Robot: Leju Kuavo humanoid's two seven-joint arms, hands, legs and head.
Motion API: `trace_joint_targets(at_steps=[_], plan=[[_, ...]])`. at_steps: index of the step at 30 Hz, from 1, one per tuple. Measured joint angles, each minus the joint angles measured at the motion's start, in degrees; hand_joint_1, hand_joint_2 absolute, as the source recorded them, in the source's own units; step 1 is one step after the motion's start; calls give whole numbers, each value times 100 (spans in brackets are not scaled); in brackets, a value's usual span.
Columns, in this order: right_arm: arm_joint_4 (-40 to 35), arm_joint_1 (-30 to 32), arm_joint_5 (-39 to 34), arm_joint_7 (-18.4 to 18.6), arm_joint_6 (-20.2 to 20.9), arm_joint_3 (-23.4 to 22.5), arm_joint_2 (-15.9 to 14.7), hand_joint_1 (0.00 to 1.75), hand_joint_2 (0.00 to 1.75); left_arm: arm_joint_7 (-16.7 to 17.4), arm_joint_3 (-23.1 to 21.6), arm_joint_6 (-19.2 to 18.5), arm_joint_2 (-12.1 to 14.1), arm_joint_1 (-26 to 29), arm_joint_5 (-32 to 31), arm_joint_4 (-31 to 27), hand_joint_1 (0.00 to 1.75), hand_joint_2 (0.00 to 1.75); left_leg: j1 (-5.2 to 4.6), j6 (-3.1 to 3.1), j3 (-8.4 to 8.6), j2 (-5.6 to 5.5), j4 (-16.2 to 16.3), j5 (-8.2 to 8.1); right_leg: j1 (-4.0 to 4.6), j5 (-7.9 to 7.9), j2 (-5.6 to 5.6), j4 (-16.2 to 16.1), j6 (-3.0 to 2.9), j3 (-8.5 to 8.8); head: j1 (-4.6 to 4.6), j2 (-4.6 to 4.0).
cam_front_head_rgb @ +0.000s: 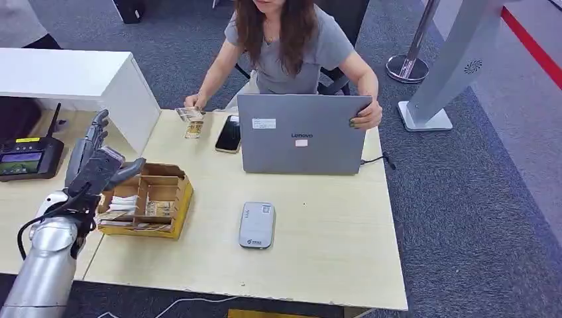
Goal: Pass the card to the sensor for recognition and then transmit it.
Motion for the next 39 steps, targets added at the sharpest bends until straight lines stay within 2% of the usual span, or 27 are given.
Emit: trace_joint_targets(at_steps=[3, 7, 10, 14, 19, 22, 27, 30, 34, 39], plan=[[0, 0, 0, 0, 0, -4, 0, 0, 175, 7, -17, -40, 118, 9, 0, -68, 0, 175, 0, 0, 0, -1, 0, 0, 0, 0, -1, 0, 0, 0, 0, 0], [0, 1, -4, 0, -11, -37, 0, 0, 175, 193, -77, -363, 350, -15, -11, -125, 0, 175, 1, 0, 0, 2, 0, 0, 0, 0, 3, 0, 0, -2, 2, 0], [0, 2, -17, -22, -11, -66, -11, 0, 175, 380, -179, -790, 702, -159, -17, -125, 0, 175, 3, -1, 0, 3, 0, 1, 1, 0, 6, 1, 0, -5, 0, 0], [0, 5, -76, -28, -18, -133, -33, 0, 175, 529, -297, -1206, 1298, -403, -13, -153, 0, 175, 6, -5, 0, 10, -1, 2, 4, 0, 14, 4, -1, -5, 2, 0], [0, 7, -96, 22, -9, -166, -37, 0, 175, 651, -337, -1528, 2027, -327, 328, -486, 0, 175, 6, -6, -3, 17, -2, 1, 4, -1, 21, 7, -2, -8, 2, 2], [0, 10, -94, 22, 0, -190, -37, 0, 175, 653, -304, -1532, 2296, -73, 512, -757, 0, 175, 5, -6, -4, 15, -2, 1, 4, -2, 18, 6, -3, -10, 2, 0], [0, 8, -94, 22, 0, -232, -37, 0, 175, 625, -258, -1513, 2433, 253, 555, -999, 0, 175, 5, -6, -7, 11, -2, 1, 4, -2, 13, 5, -3, -9, 0, 0], [0, 6, -94, 11, 0, -247, -37, 0, 175, 498, -183, -1508, 2402, 444, 717, -1095, 0, 175, 3, -6, -6, 13, -2, 1, 2, -1, 14, 5, -2, -7, 0, 0], [2, 6, -98, -4, -26, -273, -37, 0, 175, 133, 0, -1447, 2103, 995, 975, -1286, 0, 175, 1, -6, -5, 14, -2, 1, 0, -1, 17, 4, -3, -8, 2, 0], [0, 8, -105, -31, -70, -293, -37, 0, 175, -208, 166, -1235, 1609, 1875, 918, -1515, 0, 175, 1, -6, -7, 19, -2, -8, -1, -3, 22, 1, -2, -11, 0, 0]])
